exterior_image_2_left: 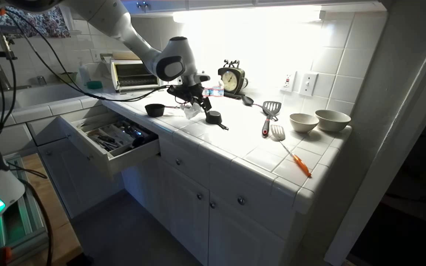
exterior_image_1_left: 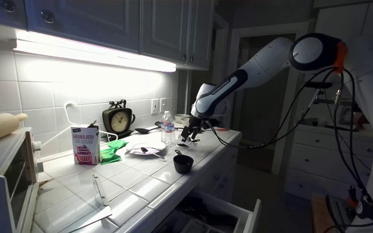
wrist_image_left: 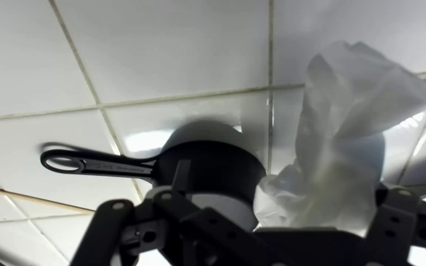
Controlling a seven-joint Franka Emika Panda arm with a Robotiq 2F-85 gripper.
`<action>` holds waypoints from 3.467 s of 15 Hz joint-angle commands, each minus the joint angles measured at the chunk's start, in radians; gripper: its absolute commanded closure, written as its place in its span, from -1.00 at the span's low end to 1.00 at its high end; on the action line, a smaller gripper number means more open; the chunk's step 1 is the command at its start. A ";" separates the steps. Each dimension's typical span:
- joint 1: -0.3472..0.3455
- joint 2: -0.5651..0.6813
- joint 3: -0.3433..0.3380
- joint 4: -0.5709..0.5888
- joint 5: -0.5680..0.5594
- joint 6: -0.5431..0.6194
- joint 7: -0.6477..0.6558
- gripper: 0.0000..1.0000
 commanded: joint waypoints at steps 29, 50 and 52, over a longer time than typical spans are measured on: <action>0.016 -0.151 0.185 -0.273 0.194 0.053 -0.211 -1.00; 0.020 -0.311 0.195 -0.359 0.197 -0.046 -0.218 -1.00; 0.037 -0.326 0.169 -0.372 0.168 -0.104 -0.215 -1.00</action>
